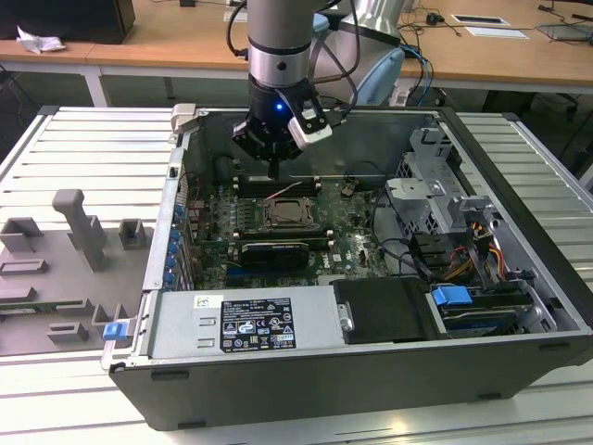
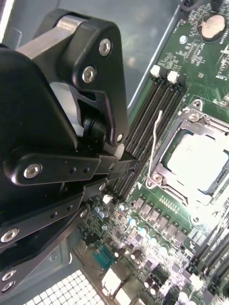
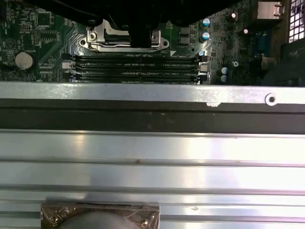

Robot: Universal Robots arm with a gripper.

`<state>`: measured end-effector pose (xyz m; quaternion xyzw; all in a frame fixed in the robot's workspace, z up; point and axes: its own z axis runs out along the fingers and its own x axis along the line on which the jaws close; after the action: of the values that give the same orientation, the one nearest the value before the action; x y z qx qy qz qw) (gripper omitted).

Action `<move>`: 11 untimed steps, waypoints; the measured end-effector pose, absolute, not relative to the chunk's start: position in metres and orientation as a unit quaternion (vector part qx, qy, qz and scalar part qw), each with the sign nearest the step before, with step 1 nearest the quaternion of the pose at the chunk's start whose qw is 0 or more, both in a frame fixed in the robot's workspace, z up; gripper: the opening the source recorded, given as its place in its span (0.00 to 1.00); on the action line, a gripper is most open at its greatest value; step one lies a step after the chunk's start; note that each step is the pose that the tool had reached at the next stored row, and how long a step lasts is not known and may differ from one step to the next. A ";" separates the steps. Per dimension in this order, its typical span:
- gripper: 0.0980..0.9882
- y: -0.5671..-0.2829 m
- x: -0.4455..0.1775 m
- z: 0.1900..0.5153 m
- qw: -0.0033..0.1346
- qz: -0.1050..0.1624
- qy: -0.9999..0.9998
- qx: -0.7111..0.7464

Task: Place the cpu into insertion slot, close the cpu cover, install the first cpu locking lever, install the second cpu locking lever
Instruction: 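Install the first cpu locking lever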

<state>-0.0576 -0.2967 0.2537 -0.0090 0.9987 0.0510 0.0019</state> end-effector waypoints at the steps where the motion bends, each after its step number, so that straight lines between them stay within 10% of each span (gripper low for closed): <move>1: 0.01 -0.297 -0.057 0.252 0.002 0.051 0.999 -0.009; 11: 0.01 -0.297 -0.056 0.241 0.002 0.051 0.999 -0.012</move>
<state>-0.0562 -0.2968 0.2406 -0.0119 0.9986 0.0508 0.0018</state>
